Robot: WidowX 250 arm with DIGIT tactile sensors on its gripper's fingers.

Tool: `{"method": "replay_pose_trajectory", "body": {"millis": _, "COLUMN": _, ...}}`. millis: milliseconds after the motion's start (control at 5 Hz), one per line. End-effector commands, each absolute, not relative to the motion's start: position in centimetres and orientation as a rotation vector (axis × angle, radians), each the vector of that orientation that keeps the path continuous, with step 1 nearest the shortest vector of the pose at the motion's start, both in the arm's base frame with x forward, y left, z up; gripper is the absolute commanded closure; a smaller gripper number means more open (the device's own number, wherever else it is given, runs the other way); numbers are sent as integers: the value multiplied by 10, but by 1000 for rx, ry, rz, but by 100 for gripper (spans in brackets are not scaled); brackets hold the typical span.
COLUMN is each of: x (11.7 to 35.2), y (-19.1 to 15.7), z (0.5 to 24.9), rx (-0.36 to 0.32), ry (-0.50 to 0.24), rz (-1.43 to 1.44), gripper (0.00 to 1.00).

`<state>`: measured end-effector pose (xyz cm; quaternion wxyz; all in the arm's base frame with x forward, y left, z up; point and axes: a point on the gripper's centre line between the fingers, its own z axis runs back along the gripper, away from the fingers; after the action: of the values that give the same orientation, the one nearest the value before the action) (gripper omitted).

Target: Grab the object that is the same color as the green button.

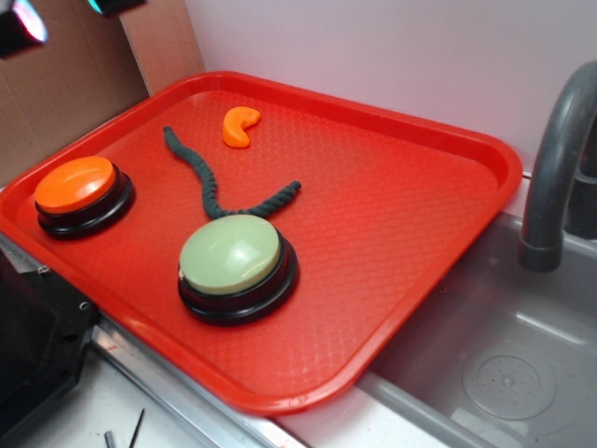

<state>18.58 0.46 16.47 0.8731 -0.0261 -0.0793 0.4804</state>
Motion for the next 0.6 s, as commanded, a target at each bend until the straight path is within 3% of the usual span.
{"method": "replay_pose_trajectory", "body": {"millis": 0, "x": 219, "y": -1, "z": 107, "rx": -18, "ry": -57, "rz": 1205, "gripper": 0}}
{"method": "replay_pose_trajectory", "body": {"millis": 200, "x": 224, "y": -1, "z": 76, "rx": 0, "ry": -20, "rz": 1196, "gripper": 0}}
{"method": "replay_pose_trajectory", "body": {"millis": 400, "x": 217, "y": 0, "z": 50, "rx": -22, "ry": 69, "rz": 1179, "gripper": 0}}
